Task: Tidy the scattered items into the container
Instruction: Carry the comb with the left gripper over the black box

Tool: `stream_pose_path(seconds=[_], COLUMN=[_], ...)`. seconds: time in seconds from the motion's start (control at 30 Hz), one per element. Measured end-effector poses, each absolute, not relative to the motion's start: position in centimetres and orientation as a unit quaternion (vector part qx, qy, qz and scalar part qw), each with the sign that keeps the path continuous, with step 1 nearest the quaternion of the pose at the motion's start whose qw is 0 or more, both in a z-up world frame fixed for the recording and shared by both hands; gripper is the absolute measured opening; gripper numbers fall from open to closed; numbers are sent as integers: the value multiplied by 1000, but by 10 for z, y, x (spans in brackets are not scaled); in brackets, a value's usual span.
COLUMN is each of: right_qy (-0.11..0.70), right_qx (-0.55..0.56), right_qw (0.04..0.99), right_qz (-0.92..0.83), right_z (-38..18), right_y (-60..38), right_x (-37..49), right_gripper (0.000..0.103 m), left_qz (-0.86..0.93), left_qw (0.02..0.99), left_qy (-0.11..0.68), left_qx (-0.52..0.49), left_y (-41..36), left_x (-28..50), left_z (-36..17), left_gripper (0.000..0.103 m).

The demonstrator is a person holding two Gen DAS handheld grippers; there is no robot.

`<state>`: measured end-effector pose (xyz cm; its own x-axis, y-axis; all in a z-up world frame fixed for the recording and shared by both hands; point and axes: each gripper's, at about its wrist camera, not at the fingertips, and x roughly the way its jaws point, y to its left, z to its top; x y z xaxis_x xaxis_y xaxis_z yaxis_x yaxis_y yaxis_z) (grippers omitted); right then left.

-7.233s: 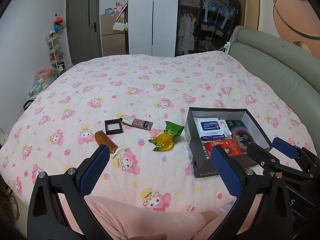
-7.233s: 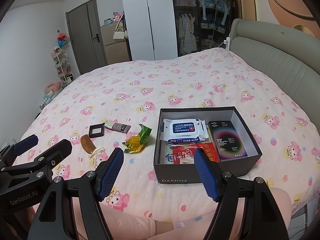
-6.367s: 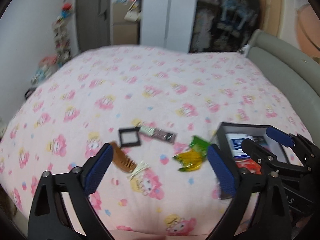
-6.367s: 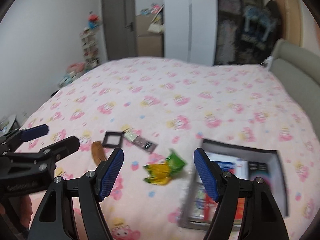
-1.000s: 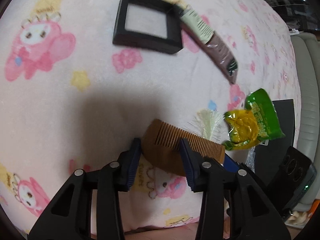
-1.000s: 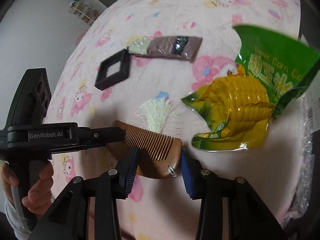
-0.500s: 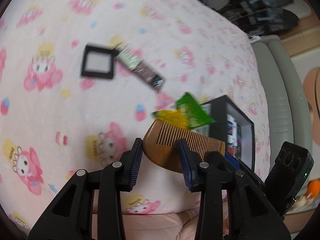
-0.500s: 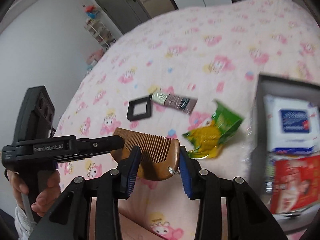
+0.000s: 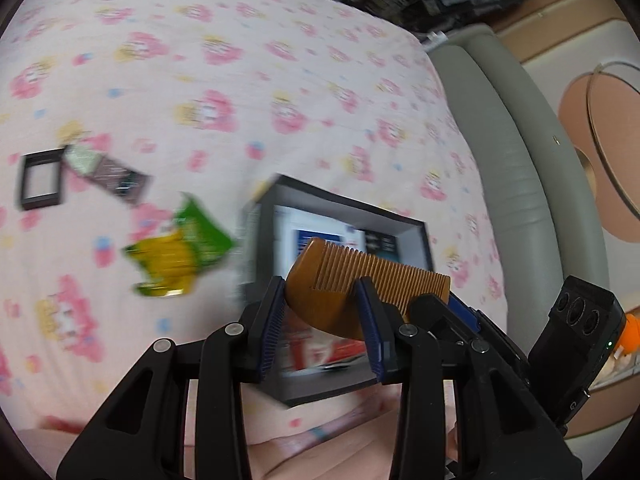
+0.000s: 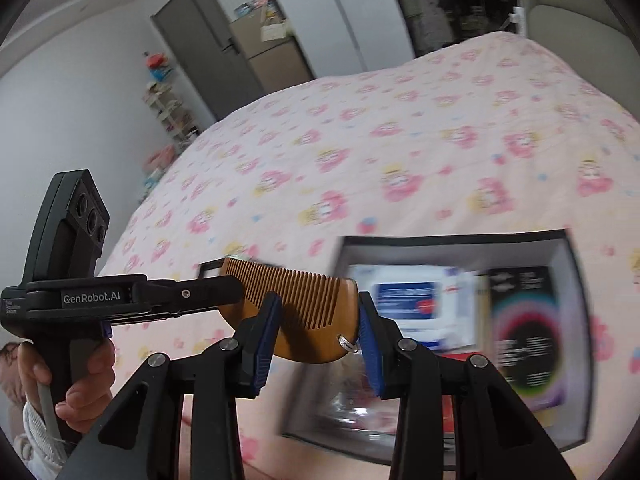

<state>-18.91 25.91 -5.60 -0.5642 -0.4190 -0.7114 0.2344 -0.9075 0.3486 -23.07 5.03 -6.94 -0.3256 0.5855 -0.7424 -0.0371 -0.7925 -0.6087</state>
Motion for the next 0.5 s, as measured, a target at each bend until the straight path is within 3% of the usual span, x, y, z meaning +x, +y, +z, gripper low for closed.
stream_pose_path(seconds=[0.23, 0.5], right_qy=[-150, -154], right_qx=[436, 478], right_qw=[130, 70], right_qz=[-878, -862], right_z=[-89, -138], right_y=[336, 376], right_x=[-200, -229], right_gripper=[34, 34], left_qz=[747, 744], left_qw=[225, 202], left_qy=[-268, -231], left_qx=[-566, -593], left_y=[130, 189], left_x=[-257, -285], left_z=[-116, -157], left_gripper=[37, 37])
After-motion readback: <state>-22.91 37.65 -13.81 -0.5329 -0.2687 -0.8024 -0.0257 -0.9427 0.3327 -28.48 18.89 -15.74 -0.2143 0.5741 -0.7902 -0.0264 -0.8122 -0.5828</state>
